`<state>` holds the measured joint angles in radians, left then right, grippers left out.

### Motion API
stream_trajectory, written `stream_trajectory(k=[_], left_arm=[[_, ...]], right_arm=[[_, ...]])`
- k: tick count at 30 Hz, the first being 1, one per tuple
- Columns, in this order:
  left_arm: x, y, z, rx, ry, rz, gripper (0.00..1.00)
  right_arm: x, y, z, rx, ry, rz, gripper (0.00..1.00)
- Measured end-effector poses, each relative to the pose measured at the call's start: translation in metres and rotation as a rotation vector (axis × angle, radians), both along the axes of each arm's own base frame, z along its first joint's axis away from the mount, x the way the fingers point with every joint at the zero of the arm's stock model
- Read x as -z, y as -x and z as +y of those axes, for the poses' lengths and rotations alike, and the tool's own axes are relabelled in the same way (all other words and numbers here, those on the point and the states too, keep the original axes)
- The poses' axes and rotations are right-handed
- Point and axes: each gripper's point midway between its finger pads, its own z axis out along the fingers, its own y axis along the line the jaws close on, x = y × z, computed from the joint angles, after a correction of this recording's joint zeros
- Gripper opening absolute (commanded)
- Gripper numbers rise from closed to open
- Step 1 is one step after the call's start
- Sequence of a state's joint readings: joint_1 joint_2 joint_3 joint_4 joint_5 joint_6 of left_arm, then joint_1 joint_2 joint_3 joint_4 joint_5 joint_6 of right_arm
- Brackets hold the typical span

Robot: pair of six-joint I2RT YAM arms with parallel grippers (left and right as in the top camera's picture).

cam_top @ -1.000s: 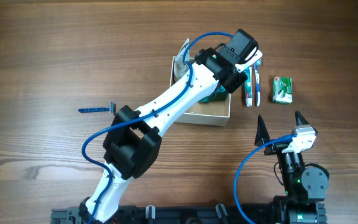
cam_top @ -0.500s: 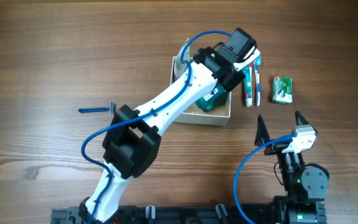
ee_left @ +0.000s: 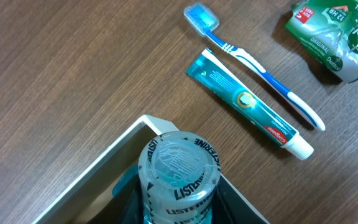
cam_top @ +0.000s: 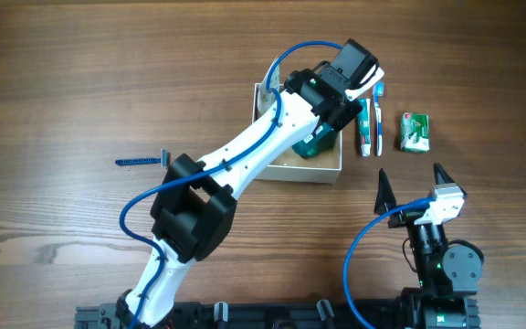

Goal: Pack container

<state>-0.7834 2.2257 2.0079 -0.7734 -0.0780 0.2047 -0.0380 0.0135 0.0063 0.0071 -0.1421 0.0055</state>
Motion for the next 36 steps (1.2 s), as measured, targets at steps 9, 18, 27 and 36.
stream_trajectory(k=[9, 18, 27, 36], left_arm=[[0.001, -0.006, 0.010, -0.035, -0.003, 0.011, 0.30], [-0.016, -0.021, 0.030, -0.087, 0.021, -0.005, 0.31], [-0.026, -0.027, 0.030, -0.103, 0.053, -0.029, 0.30], [-0.027, -0.027, 0.029, -0.115, 0.060, -0.026, 0.31]], right_arm=[[0.000, 0.000, 0.000, 0.000, 0.000, 0.000, 1.00], [0.000, 0.000, 0.000, 0.000, 0.000, 0.000, 1.00], [0.000, 0.000, 0.000, 0.000, 0.000, 0.000, 1.00], [0.000, 0.000, 0.000, 0.000, 0.000, 0.000, 1.00]])
